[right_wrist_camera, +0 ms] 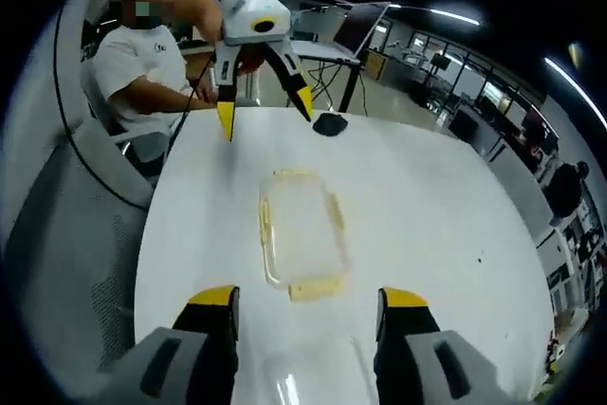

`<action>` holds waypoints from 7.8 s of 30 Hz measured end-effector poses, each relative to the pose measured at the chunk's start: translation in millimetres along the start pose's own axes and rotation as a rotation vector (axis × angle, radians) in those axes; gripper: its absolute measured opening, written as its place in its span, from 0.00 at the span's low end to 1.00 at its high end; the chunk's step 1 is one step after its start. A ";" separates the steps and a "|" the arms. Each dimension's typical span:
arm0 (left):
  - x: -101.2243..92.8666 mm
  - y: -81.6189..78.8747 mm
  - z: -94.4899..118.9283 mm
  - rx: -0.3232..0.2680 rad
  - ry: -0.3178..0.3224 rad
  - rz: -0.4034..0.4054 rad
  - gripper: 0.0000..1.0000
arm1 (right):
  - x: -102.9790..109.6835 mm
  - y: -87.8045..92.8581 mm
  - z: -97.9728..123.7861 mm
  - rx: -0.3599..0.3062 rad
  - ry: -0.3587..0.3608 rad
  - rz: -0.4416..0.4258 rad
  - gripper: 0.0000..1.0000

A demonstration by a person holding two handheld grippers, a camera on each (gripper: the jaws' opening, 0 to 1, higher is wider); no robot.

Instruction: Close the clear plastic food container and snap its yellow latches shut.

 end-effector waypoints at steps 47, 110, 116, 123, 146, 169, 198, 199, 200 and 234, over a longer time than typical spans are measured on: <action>56.5 38.1 -54.2 0.216 0.189 -0.126 0.42 | 2.4 14.3 -92.9 0.211 -0.203 0.158 0.42; -10.4 -72.0 -28.0 0.219 0.153 -0.097 0.36 | -25.8 6.3 21.7 0.171 -0.220 0.243 0.37; -16.6 -97.0 -41.6 0.210 0.151 -0.104 0.36 | -35.0 25.0 43.3 0.184 -0.214 0.238 0.37; -20.5 -120.9 -58.6 0.213 0.154 -0.106 0.36 | -45.1 44.5 62.2 0.191 -0.217 0.240 0.37; -11.5 -175.0 -130.0 0.238 0.168 -0.106 0.36 | -76.4 116.4 88.4 0.244 -0.223 0.228 0.37; -1.8 -190.6 -173.7 0.283 0.186 -0.088 0.36 | -88.9 162.1 78.9 0.278 -0.251 0.227 0.37; -3.7 -176.5 -177.9 0.290 0.173 -0.069 0.37 | -83.6 162.2 68.2 0.282 -0.256 0.217 0.39; -3.9 -176.5 -177.5 0.288 0.170 -0.069 0.37 | -83.6 162.7 68.0 0.286 -0.255 0.215 0.39; -3.7 -176.1 -177.3 0.286 0.169 -0.064 0.37 | -83.6 163.1 68.1 0.288 -0.252 0.220 0.40; -9.5 -174.1 -148.0 0.050 0.084 0.308 0.51 | -82.4 164.0 104.8 0.327 -0.126 -0.011 0.40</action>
Point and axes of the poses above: the point that each gripper's makers call its tool centre point, and the gripper's own axes: z roughly backward along the fingers, x roughly to its left, y roughly out of its underside, the point moved 9 cm from there along z, roughly backward along the fingers, and after that the axes turned 15 degrees about y, right-handed, at the moved point
